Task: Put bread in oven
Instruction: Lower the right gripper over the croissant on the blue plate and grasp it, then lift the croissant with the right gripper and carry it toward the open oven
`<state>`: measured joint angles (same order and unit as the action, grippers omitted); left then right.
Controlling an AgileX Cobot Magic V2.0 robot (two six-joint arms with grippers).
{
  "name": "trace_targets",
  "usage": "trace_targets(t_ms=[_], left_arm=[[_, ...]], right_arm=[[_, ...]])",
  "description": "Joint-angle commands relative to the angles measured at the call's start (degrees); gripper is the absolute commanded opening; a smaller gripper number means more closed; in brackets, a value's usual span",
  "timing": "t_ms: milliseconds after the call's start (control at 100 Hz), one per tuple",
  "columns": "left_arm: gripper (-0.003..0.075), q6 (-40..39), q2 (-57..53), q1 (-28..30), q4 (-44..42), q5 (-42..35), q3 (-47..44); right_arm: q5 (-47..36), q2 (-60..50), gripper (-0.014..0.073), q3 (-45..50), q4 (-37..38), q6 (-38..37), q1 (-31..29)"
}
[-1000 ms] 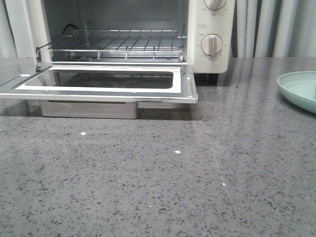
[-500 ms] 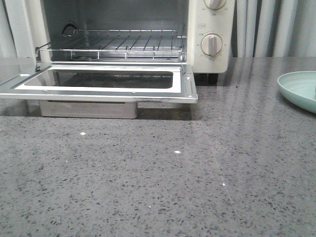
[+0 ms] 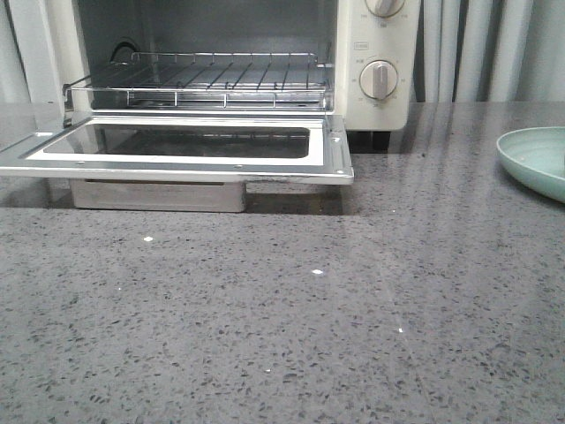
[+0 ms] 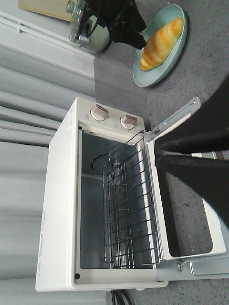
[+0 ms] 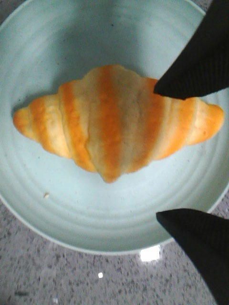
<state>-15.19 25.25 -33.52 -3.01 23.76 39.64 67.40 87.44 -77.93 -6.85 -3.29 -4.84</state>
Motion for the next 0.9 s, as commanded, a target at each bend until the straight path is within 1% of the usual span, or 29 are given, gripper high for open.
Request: trace_targets(t_ms=[0,260,400,450,530,670,740,780,800,820,890], left_arm=[[-0.0022,-0.4,0.4,0.1,-0.1,-3.7,2.0],[-0.0022,-0.4,0.0,0.1,-0.1,-3.9,2.0],[-0.0022,-0.4,-0.2,0.1,-0.1,-4.7,2.0],[-0.0022,-0.4,-0.2,0.1,-0.1,-5.0,2.0],[-0.0022,-0.3,-0.2,0.1,-0.1,-5.0,2.0],[-0.0022,-0.3,-0.3,0.1,-0.1,-5.0,2.0],[-0.0022,-0.3,-0.3,0.1,-0.1,-5.0,2.0],[-0.0022,-0.3,-0.3,0.1,-0.1,-5.0,2.0],[-0.0022,-0.3,-0.3,0.1,-0.1,-5.0,2.0],[-0.0022,-0.3,-0.3,0.1,-0.1,-5.0,2.0],[-0.0022,-0.3,-0.3,0.1,-0.1,-5.0,2.0]], right_arm=[[-1.4,-0.5,0.0447,-1.9,1.4,0.6,-0.2],[-3.4,2.7,0.0444,-1.9,4.2,0.6,-0.2],[-4.0,3.4,0.0443,-1.9,4.5,0.6,-0.2],[-4.0,3.8,0.0428,-1.9,4.5,0.6,-0.2],[-3.6,4.9,0.0370,-1.9,4.5,0.6,-0.2],[-2.3,6.1,0.0208,-1.9,4.5,0.6,-0.2],[-2.3,6.1,0.0090,-1.9,4.5,0.6,-0.2],[-2.4,6.1,0.0008,-1.9,4.5,0.6,-0.2],[-2.4,6.0,-0.0047,-1.9,4.5,0.7,-0.2],[-2.4,6.0,-0.0072,-1.9,4.5,0.7,-0.2],[-1.6,6.0,-0.0066,-2.0,4.5,0.7,-0.2]])
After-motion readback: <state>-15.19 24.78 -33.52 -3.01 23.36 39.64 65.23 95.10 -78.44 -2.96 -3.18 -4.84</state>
